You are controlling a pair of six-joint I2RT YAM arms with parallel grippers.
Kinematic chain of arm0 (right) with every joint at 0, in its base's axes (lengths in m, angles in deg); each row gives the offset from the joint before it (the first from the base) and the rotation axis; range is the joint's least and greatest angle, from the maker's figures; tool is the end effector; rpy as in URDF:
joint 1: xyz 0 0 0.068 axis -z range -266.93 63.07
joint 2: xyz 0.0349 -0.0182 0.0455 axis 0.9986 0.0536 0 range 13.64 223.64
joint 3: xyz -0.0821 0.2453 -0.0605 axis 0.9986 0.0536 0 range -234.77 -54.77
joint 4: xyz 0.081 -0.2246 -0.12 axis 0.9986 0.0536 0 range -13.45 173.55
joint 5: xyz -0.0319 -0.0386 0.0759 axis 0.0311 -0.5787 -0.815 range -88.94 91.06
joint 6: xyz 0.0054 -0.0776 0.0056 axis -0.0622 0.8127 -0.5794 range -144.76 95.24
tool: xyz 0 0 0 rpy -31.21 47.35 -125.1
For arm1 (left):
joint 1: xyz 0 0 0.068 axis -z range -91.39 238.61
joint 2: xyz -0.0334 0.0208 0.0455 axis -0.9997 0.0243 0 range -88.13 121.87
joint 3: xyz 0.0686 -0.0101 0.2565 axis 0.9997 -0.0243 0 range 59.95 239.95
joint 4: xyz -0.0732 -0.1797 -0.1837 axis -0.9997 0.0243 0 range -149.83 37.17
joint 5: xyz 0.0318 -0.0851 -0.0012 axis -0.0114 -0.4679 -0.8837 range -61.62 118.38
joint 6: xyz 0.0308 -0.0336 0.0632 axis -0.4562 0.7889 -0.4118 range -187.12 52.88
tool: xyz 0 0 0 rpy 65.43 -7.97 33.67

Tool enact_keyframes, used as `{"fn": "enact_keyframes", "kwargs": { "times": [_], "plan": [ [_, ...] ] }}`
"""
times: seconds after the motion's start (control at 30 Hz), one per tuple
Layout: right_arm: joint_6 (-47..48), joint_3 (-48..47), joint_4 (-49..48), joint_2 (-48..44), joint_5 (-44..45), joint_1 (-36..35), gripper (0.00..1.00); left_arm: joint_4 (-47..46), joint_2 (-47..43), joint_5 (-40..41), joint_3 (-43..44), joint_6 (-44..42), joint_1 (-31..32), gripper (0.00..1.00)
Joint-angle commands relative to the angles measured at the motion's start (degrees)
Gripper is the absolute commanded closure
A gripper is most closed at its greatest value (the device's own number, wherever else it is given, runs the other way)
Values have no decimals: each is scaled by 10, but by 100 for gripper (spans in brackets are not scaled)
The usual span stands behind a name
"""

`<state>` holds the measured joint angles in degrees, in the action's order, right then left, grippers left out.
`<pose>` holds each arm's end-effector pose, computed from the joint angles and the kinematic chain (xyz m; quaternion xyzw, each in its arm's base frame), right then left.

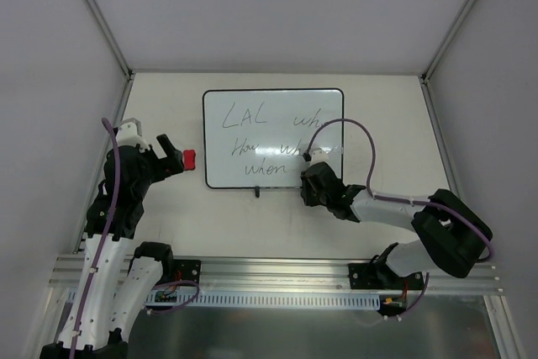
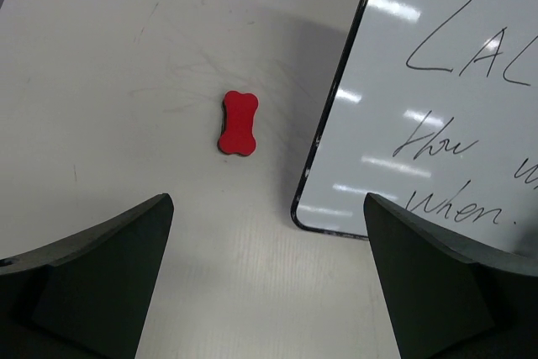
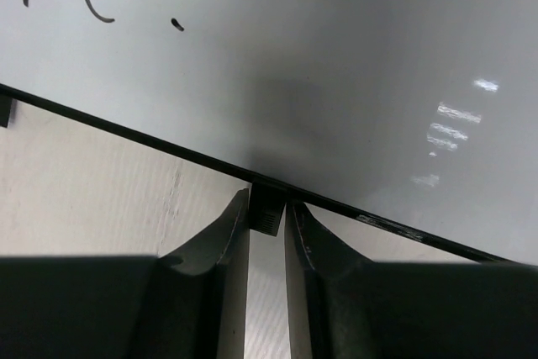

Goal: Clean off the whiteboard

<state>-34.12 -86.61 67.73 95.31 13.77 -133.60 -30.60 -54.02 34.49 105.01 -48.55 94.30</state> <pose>0.2135 0.2050 0.1229 -0.2458 0.8716 0.1046 0.4111 0.1755 -0.0103 0.3201 -0.1218 0.8007 -0.0807 0.5810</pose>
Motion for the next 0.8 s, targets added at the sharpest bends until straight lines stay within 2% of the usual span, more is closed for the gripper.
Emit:
{"fn": "enact_keyframes", "kwargs": {
  "times": [0.0,0.27,0.53,0.63,0.77],
  "plan": [
    [0,30,8,-30,-79,-31,100,-8,-4,16,-2,0,5,1],
    [-70,41,56,-60,-2,-67,100,-8,-12,21,-12,7,5,1],
    [-196,111,138,-181,135,-71,100,-6,-28,17,-27,17,5,1],
    [-225,122,160,-207,150,-71,100,-6,-21,16,-26,18,5,1],
    [-228,128,155,-191,135,-76,100,-5,-9,13,-22,16,4,1]
  ]
}}
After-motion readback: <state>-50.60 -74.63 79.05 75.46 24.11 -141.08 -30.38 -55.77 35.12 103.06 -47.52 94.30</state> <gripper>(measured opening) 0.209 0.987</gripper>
